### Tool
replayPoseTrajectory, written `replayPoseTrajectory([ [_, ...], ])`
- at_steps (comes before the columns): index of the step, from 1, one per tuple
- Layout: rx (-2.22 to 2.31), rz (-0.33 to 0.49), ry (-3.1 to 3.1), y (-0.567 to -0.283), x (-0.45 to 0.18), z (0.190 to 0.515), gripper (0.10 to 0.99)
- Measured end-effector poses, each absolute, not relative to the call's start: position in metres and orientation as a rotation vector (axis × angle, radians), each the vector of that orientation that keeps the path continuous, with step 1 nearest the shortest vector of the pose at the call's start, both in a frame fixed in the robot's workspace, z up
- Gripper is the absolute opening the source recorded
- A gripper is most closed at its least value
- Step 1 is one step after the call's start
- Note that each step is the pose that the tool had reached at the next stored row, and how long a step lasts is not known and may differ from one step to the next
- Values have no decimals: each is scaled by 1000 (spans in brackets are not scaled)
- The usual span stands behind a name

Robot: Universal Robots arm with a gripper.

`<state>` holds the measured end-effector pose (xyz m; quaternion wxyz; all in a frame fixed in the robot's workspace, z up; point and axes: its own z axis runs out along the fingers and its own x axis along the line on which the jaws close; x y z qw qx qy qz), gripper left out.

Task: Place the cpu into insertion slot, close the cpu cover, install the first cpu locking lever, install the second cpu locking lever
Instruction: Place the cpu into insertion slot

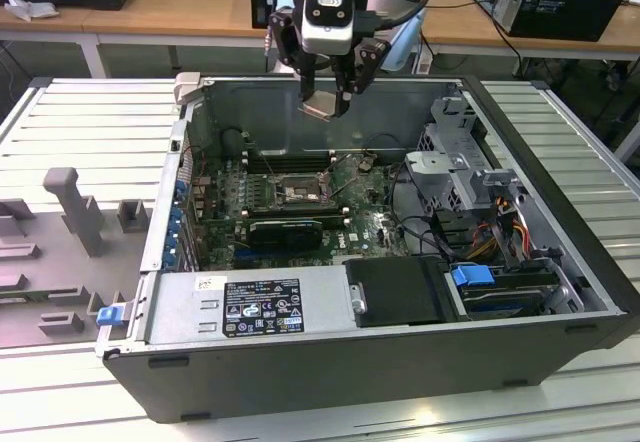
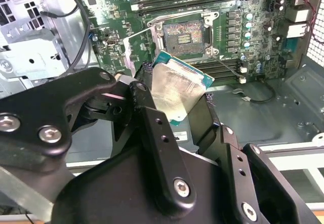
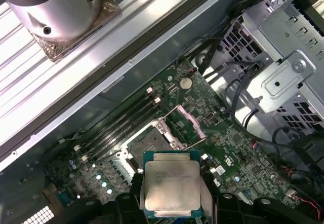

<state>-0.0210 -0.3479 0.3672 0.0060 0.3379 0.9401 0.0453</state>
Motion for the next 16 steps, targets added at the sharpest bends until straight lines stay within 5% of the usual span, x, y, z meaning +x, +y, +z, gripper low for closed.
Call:
replayPoseTrajectory([
  [16, 1234, 140, 2867, -348, -21, 367, 529],
])
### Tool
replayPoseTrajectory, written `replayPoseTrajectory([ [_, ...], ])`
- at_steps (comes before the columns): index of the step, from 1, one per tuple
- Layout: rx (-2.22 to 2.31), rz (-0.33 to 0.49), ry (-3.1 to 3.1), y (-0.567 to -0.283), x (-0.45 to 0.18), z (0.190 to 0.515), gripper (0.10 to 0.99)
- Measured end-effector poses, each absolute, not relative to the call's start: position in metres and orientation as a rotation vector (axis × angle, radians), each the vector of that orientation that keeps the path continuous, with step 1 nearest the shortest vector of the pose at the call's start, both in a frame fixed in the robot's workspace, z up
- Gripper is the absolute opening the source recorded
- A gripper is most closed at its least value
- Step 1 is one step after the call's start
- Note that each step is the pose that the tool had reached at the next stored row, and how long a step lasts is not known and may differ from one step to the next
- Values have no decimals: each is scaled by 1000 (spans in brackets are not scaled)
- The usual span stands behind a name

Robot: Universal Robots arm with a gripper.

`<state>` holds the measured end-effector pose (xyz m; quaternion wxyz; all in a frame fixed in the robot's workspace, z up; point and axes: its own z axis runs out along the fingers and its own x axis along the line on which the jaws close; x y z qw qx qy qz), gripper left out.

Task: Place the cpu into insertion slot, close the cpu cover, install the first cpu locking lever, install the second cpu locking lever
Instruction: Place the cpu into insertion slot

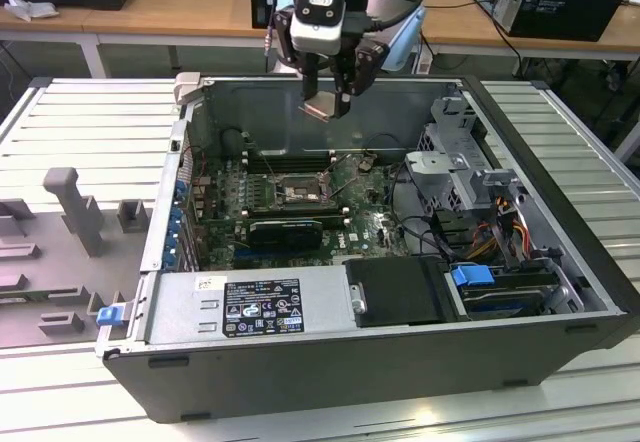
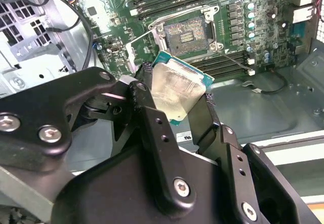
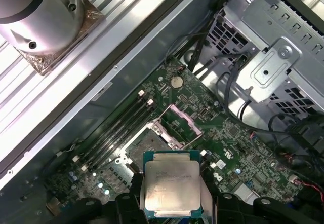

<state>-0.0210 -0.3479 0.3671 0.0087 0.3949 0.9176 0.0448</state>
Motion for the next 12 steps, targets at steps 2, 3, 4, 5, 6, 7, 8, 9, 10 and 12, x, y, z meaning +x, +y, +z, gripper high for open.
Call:
replayPoseTrajectory([
  [2, 1251, 140, 2858, -348, -21, 367, 529],
  [3, 1269, 140, 2850, -348, -21, 367, 529],
  [4, 1285, 139, 2842, -348, -21, 367, 529],
  [5, 1300, 139, 2835, -348, -21, 367, 529],
  [6, 1314, 139, 2828, -348, -21, 367, 529],
  [7, 1321, 139, 2825, -348, -21, 367, 529],
  [8, 1329, 139, 2821, -348, -21, 367, 529],
  [9, 1343, 139, 2813, -348, -21, 367, 529],
  [10, 1358, 139, 2806, -348, -21, 367, 529],
  [12, 1381, 138, 2794, -348, -21, 367, 529],
])
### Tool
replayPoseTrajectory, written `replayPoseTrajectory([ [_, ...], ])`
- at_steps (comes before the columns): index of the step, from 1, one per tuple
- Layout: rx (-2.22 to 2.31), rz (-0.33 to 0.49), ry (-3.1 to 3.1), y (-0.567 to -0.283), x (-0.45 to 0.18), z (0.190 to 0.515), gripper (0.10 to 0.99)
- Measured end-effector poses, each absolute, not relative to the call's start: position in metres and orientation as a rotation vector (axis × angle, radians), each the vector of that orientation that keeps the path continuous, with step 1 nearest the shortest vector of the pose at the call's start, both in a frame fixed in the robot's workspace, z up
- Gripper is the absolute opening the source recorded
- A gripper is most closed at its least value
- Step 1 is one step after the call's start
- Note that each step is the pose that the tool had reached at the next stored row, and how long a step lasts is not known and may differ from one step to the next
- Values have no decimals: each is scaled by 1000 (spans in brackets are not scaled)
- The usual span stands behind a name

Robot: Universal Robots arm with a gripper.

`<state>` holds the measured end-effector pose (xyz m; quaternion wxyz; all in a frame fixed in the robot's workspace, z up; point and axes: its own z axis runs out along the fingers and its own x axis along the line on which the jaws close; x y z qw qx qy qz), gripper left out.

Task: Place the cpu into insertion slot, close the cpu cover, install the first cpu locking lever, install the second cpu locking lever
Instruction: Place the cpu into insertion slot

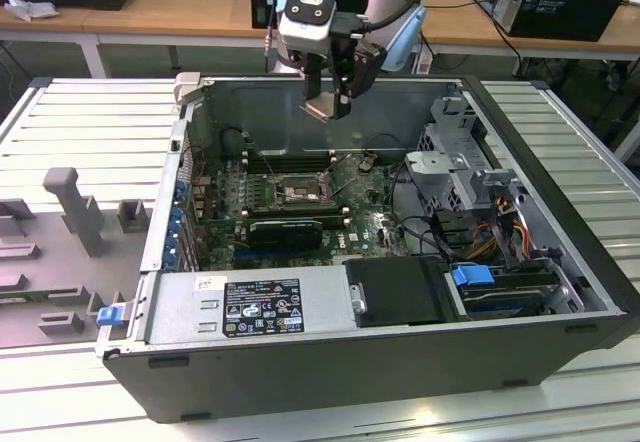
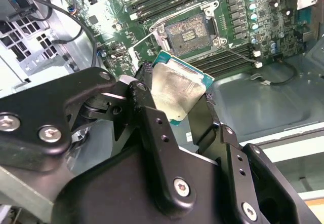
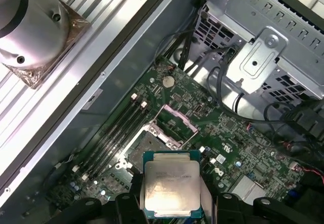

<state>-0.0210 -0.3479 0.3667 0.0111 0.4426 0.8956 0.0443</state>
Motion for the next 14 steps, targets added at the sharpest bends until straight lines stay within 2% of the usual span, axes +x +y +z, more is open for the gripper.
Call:
replayPoseTrajectory([
  [14, 1694, 133, 2604, -348, -21, 365, 529],
])
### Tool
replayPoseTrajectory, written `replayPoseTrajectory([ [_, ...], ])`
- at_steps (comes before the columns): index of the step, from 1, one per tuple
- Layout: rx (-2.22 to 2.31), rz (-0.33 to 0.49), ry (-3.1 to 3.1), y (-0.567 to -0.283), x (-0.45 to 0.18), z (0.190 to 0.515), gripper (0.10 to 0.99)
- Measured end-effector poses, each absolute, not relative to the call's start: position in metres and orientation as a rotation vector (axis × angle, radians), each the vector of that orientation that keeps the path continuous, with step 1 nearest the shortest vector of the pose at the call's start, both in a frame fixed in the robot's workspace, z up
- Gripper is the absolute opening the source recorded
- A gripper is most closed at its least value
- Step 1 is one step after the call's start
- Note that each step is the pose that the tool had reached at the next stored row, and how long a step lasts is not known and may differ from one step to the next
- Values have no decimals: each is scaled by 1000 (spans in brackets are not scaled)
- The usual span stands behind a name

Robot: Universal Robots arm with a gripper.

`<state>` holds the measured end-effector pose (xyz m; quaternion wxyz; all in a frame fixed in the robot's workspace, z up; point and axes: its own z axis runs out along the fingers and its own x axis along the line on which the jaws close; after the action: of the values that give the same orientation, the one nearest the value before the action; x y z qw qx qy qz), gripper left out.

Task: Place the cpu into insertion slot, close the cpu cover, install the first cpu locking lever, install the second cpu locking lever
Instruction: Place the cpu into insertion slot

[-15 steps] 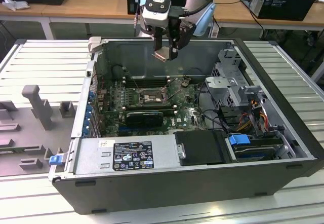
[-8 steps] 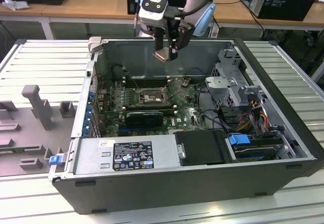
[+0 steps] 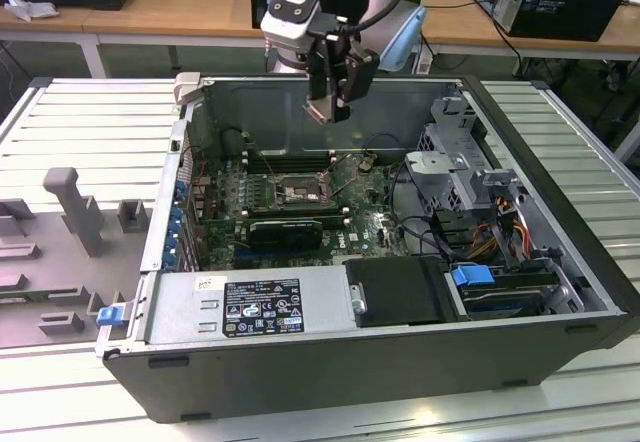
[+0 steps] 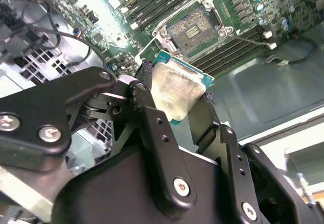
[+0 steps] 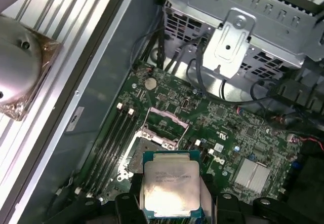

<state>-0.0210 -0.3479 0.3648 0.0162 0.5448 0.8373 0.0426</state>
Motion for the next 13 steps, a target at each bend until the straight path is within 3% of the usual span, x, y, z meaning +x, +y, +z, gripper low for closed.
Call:
replayPoseTrajectory([
  [13, 2031, 124, 2335, -348, -21, 362, 529],
])
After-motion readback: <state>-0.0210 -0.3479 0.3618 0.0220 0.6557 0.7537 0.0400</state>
